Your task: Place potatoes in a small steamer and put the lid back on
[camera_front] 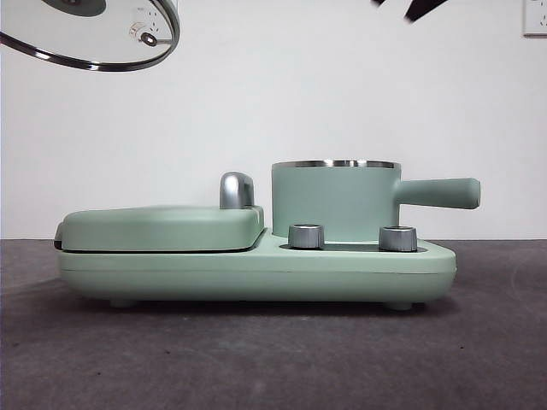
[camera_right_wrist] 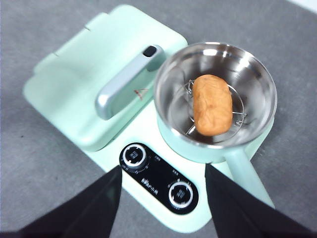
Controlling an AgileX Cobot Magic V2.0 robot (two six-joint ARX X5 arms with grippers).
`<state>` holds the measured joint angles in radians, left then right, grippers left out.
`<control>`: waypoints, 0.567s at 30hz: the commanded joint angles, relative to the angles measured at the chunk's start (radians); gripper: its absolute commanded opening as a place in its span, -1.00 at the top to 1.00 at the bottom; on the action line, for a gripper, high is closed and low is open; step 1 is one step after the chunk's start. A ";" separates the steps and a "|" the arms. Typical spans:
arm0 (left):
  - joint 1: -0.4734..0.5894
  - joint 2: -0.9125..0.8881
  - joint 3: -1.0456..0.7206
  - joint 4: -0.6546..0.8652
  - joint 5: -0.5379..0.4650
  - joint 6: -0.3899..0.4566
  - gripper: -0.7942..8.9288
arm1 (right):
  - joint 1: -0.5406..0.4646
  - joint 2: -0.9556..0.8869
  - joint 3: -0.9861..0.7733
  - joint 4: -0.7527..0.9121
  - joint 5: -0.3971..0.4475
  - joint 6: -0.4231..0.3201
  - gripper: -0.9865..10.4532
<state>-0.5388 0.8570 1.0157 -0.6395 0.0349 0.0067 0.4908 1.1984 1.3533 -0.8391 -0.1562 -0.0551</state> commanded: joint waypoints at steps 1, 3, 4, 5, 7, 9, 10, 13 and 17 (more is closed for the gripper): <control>-0.008 0.000 0.015 0.036 0.008 0.000 0.81 | 0.006 -0.088 -0.078 0.036 0.002 0.033 0.38; -0.008 0.004 0.015 0.042 0.024 0.000 0.81 | 0.006 -0.167 -0.151 0.049 0.008 0.046 0.38; -0.008 0.006 0.015 0.046 0.029 0.000 0.81 | 0.006 -0.199 -0.181 0.051 0.009 0.048 0.38; -0.010 0.011 0.015 0.051 0.029 0.000 0.81 | 0.005 -0.236 -0.215 0.051 0.015 0.049 0.38; -0.017 0.022 0.015 0.065 0.029 0.000 0.81 | 0.005 -0.301 -0.276 0.051 0.030 0.052 0.38; -0.026 0.040 0.015 0.084 0.038 0.000 0.81 | 0.005 -0.366 -0.333 0.051 0.031 0.056 0.38; -0.031 0.049 0.015 0.093 0.053 0.001 0.81 | 0.005 -0.397 -0.361 0.051 0.030 0.056 0.38; -0.048 0.088 0.015 0.132 0.079 0.005 0.81 | 0.005 -0.480 -0.431 0.051 0.031 0.063 0.38; -0.079 0.165 0.015 0.215 0.079 0.018 0.81 | 0.005 -0.560 -0.493 0.043 0.029 0.087 0.38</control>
<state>-0.6083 1.0054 1.0157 -0.4679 0.1104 0.0097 0.4904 0.6392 0.8570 -0.8051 -0.1291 0.0086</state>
